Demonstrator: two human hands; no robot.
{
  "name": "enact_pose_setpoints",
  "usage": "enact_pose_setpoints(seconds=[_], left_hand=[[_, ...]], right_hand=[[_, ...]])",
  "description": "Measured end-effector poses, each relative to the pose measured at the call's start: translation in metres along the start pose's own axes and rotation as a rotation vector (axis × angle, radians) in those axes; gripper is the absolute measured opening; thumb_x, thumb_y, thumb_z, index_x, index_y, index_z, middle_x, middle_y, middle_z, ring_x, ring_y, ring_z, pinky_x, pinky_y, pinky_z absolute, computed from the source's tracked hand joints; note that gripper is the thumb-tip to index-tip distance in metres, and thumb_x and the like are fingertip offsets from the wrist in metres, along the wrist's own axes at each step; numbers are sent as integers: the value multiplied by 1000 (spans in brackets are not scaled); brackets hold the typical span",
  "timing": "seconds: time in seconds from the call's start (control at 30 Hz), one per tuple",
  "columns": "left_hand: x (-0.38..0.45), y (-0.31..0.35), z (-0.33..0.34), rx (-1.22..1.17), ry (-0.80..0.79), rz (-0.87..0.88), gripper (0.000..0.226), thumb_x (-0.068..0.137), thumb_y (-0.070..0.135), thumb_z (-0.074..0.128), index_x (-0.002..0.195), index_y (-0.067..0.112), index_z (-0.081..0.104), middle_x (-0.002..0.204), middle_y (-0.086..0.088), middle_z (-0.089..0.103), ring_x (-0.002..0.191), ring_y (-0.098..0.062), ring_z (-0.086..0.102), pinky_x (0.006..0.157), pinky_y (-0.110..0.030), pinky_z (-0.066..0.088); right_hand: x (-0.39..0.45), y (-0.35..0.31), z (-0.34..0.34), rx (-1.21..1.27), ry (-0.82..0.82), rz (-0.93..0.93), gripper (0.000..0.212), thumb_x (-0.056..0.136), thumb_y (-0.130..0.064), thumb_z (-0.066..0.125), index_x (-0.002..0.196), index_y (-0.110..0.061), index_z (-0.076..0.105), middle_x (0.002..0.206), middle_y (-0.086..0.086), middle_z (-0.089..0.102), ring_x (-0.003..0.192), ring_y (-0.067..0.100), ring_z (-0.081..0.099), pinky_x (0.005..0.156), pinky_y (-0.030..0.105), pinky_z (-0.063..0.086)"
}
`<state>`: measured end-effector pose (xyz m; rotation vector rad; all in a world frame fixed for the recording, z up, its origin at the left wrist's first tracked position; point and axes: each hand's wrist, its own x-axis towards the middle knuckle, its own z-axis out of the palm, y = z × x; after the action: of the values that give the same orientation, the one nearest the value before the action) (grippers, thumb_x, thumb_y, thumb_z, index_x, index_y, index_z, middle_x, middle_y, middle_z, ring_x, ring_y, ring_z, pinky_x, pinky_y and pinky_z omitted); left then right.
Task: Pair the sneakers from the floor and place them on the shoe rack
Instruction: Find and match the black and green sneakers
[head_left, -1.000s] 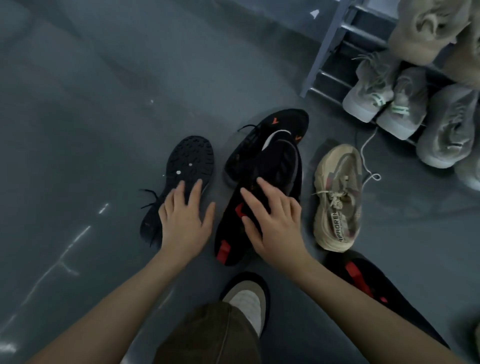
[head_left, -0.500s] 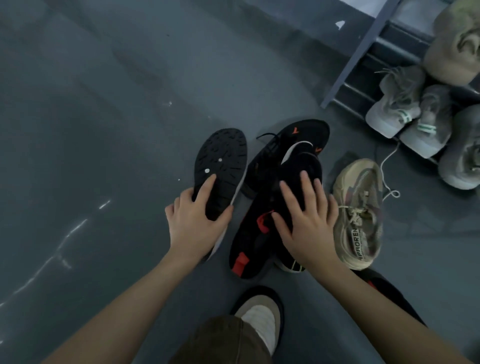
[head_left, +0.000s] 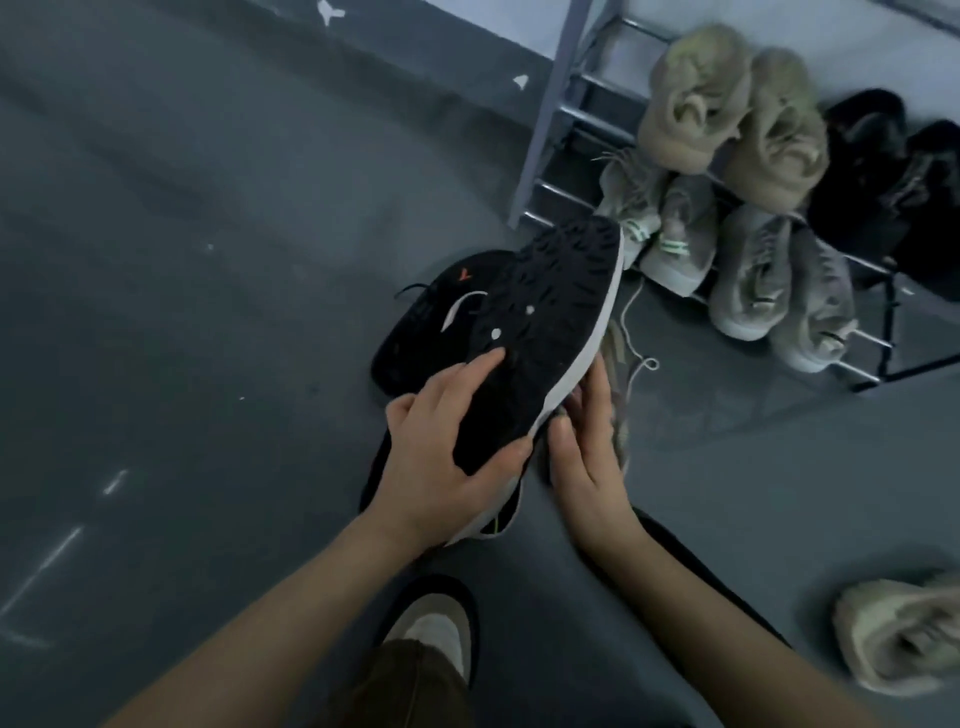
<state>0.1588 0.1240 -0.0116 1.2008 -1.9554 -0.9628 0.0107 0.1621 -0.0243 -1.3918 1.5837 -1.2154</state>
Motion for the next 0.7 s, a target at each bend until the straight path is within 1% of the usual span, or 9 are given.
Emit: enact_pose_setpoints(seconds=[0.07, 0.17, 0.23, 0.3, 0.4, 0.47, 0.53, 0.6, 0.7], left_hand=[[-3, 4, 15, -48, -96, 20, 65, 80, 50, 52, 139, 36, 29, 135, 17, 44, 124, 1, 40, 102, -35, 25], [-4, 12, 39, -97, -249, 60, 62, 86, 48, 43, 143, 36, 21, 143, 18, 36, 129, 4, 31, 106, -32, 20], [1, 16, 59, 11, -307, 88, 60, 89, 51, 31, 145, 37, 15, 150, 12, 22, 135, -1, 20, 108, -30, 12], [8, 15, 78, 168, -333, 75, 62, 87, 56, 20, 145, 38, 12, 148, 2, 18, 133, -15, 18, 107, -30, 7], [15, 9, 103, 314, -396, -15, 58, 92, 54, 21, 143, 44, -5, 143, -2, 20, 129, -18, 15, 107, -35, 7], [20, 4, 112, 362, -327, -27, 55, 94, 48, 24, 145, 43, 4, 138, -3, 32, 126, -22, 25, 104, -38, 15], [26, -2, 109, 437, -225, -8, 50, 92, 43, 25, 142, 35, 30, 130, -5, 46, 119, -27, 39, 98, -44, 26], [29, -13, 99, 577, -148, 49, 45, 91, 37, 31, 130, 24, 51, 127, -10, 53, 116, -33, 47, 91, -49, 34], [14, -32, 76, 822, -83, 100, 46, 90, 38, 39, 131, 19, 50, 141, -16, 41, 128, -38, 36, 95, -51, 30]], right_hand=[[-3, -3, -13, 16, 0, -21, 52, 93, -54, 38, 141, -39, 23, 140, -21, 39, 133, 11, 37, 108, 51, 31], [-12, 3, -34, 77, 15, -17, 51, 94, -48, 43, 141, -34, 28, 141, 3, 41, 132, 23, 38, 108, 49, 34], [-19, 13, -47, -27, 85, 14, 52, 94, -42, 44, 143, -34, 27, 146, 8, 33, 137, 22, 31, 111, 47, 30], [-26, 25, -58, -176, 191, 68, 53, 92, -43, 46, 141, -43, 26, 149, 1, 27, 139, 11, 26, 113, 39, 28], [-26, 43, -69, -328, 286, 215, 55, 89, -52, 46, 140, -47, 26, 147, -3, 26, 135, 9, 31, 110, 45, 31], [-19, 53, -70, -379, 264, 321, 59, 89, -52, 46, 142, -46, 22, 148, 2, 27, 131, 15, 36, 108, 49, 32], [-14, 60, -63, -501, 176, 311, 60, 91, -51, 45, 144, -44, 19, 148, 4, 31, 128, 20, 41, 106, 48, 32], [-17, 63, -50, -610, 83, 289, 61, 88, -61, 37, 144, -42, 23, 151, 5, 28, 131, 25, 38, 107, 45, 26], [-27, 65, -27, -652, 31, 355, 75, 77, -76, 21, 144, -42, 21, 156, 7, 16, 138, 26, 28, 107, 46, 20]])
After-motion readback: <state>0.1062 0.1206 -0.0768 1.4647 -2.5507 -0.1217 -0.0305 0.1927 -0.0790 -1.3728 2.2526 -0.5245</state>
